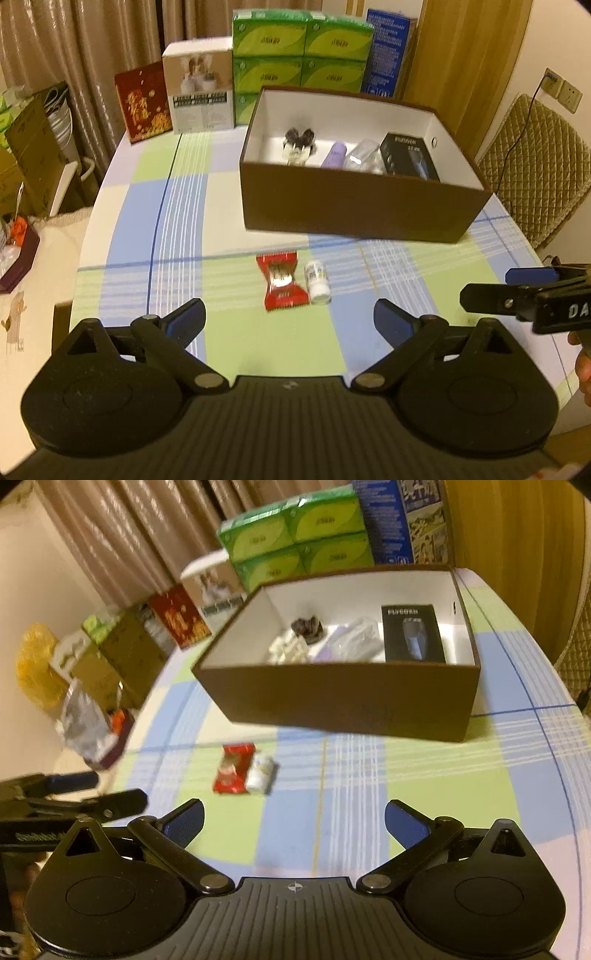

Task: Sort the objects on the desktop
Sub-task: 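Withdraw both tools from the box toward the red candy packet and pill bottle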

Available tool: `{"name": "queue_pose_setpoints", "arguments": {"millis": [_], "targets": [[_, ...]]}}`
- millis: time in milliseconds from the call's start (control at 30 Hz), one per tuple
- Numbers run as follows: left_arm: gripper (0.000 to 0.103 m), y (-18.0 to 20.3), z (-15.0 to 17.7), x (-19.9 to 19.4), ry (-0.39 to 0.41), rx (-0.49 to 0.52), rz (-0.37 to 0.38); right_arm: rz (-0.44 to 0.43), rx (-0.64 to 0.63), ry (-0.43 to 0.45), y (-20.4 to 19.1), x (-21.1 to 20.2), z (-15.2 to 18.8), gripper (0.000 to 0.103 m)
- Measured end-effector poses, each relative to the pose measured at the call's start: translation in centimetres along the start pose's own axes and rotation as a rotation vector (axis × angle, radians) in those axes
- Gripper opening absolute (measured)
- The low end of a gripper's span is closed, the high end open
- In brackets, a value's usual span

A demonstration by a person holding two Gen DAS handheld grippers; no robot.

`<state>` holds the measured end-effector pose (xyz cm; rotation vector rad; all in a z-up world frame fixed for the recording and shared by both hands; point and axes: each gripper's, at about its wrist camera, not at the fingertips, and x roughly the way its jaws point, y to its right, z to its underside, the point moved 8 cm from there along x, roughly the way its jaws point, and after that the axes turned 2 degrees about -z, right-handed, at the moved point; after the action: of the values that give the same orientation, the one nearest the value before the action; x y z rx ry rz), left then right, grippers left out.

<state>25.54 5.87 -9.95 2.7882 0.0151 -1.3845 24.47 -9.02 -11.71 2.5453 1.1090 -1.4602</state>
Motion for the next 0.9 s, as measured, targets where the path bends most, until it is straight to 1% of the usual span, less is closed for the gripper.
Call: {"name": "queue_pose_setpoints", "arguments": {"millis": [67,267,433,600,833,900], "targets": [[0.096,0.0,0.6,-0.1,-0.008,-0.002,-0.008,-0.006,-0.018,-0.010,-0.3,0.2,0.6,0.101],[0.096,0.1,1.9,-0.4,-0.027,-0.010,-0.018,-0.056,-0.009,-0.048,-1.2,0.9,1.8,0.101],[0.096,0.0,2.8,-0.4,-0.047,-0.017,-0.033,-0.042,-0.066,-0.057,-2.1,1.4,2.4,0.101],[0.096,-0.9,3.7,0.0,-0.066,-0.028,-0.057,-0.049,-0.069,-0.073,-2.6,2.6,3.0,0.101],[0.095,-2.5,4.6,1.7,-0.088,-0.050,-0.081,-0.034,-0.087,-0.075,-3.3,5.2,3.5,0.101],[0.095,-2.8,4.7,2.3,-0.090,-0.049,-0.083,-0.030,-0.097,-0.073,-3.4,5.8,3.4,0.099]]}}
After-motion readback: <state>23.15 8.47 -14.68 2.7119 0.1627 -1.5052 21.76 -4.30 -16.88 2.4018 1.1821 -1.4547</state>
